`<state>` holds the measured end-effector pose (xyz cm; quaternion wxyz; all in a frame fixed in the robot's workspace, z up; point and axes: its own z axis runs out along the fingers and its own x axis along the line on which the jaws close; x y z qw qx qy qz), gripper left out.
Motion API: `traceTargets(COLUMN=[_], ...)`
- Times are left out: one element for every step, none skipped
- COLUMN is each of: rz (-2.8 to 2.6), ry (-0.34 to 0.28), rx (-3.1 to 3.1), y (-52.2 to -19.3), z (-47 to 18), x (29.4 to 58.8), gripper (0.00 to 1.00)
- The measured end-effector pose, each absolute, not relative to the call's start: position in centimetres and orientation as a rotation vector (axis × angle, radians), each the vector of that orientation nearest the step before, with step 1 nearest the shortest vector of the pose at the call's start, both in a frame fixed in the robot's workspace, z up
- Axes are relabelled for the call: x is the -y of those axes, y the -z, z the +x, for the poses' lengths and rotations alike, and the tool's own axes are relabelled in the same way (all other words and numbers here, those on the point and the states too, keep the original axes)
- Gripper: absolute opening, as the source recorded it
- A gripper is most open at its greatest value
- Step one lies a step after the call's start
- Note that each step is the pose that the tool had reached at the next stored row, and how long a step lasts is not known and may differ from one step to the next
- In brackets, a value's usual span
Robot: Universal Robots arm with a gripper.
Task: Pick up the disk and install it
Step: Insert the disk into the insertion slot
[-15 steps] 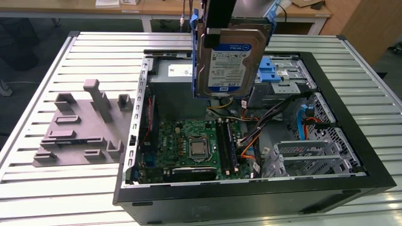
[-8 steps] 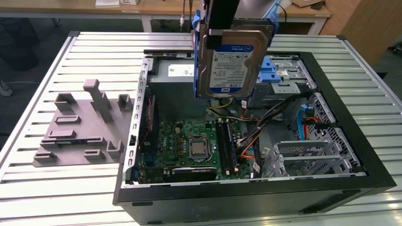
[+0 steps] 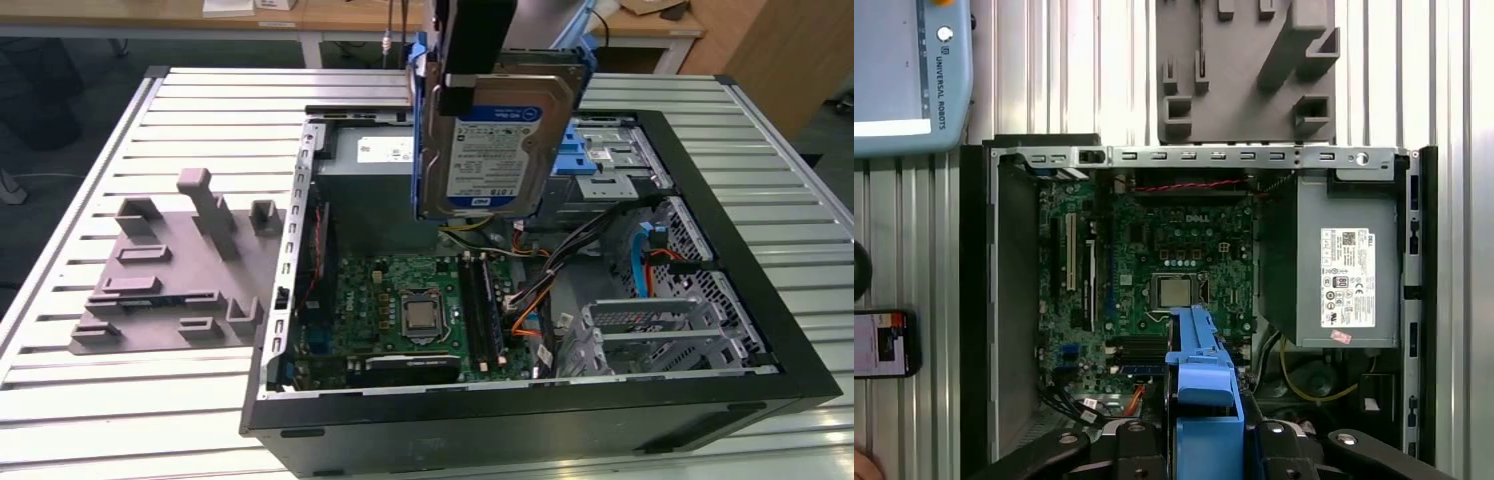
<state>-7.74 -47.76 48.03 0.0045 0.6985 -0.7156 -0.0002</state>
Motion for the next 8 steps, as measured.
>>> traceTargets(rz=[2.188, 2.188, 2.188, 2.188, 2.188, 2.188, 2.188, 2.188], ry=[0.001, 0.001, 0.001, 0.001, 0.001, 0.001, 0.001, 0.001], rx=[2.242, 2.242, 2.242, 2.242, 2.242, 2.242, 2.242, 2.242], y=[-48.01, -47.99, -47.97, -47.94, -47.91, -47.88, -47.85, -47.81], z=[-7.74, -7.74, -7.74, -7.74, -7.74, -7.74, -7.74, -7.71], x=[47.93, 48.11, 48.29, 48.45, 48.60, 48.72, 48.81, 48.86], gripper=[0.36, 0.36, 0.36, 0.36, 0.36, 0.36, 0.36, 0.36])
